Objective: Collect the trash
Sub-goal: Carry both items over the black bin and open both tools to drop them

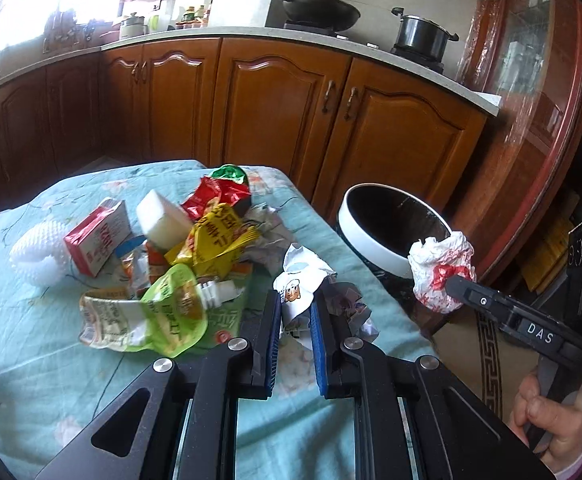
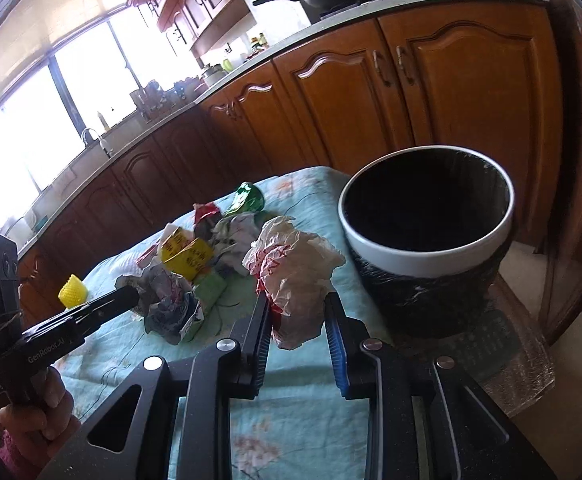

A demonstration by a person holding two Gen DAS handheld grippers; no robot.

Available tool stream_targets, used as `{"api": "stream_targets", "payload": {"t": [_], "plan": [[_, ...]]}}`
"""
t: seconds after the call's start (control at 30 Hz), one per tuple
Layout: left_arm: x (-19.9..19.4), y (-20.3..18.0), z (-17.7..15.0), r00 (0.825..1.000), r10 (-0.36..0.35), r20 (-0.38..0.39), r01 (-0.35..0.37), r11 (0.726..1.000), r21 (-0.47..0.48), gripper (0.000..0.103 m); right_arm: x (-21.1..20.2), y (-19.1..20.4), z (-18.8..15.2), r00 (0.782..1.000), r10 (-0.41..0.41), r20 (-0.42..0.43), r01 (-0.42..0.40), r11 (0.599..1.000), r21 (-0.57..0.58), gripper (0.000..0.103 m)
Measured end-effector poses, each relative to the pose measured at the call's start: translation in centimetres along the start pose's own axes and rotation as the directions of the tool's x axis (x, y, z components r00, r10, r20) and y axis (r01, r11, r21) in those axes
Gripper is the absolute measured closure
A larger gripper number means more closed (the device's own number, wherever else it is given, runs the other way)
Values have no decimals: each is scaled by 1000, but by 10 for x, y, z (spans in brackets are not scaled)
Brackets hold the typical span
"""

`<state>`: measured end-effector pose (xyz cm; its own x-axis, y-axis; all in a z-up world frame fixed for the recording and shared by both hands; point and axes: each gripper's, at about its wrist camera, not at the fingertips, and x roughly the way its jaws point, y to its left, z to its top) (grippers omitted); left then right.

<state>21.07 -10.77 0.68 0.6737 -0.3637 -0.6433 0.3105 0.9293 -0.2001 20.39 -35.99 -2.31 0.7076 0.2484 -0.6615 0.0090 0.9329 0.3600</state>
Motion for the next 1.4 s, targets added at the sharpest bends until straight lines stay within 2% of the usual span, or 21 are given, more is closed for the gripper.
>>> {"api": "stream_targets", "payload": {"t": [0.4,0.67,0.93,1.0,1.07,1.13,1.23,1.37,1.4], "plan": [[80,-47,52,999,-46,3,46,998,32,90,12,-71,48,992,-125,16,124,991,44,76],[149,-74,83,998,-63,-21,64,997,33,90,28,-101,66,988,-157,-10,157,987,46,76],[206,-95,96,997,-54,-56,56,997,46,88,47,-119,79,983,-179,-47,181,983,33,74],[212,-98,95,996,-52,-71,55,998,43,82,52,-122,79,980,-187,-62,189,982,31,71],[217,-97,94,996,-36,-79,39,998,42,62,55,-125,81,980,-186,-74,190,981,38,64],[216,-96,94,997,-34,-76,37,999,32,48,56,-128,80,981,-179,-79,183,982,51,48],[208,-92,90,998,-39,-58,41,999,31,42,52,-128,78,982,-177,-66,181,982,60,37],[185,-82,77,998,-43,-38,45,998,33,33,46,-126,72,986,-159,-43,163,983,87,32],[179,-78,73,999,-44,-30,45,999,31,32,45,-126,71,988,-150,-40,153,984,94,28]]}}
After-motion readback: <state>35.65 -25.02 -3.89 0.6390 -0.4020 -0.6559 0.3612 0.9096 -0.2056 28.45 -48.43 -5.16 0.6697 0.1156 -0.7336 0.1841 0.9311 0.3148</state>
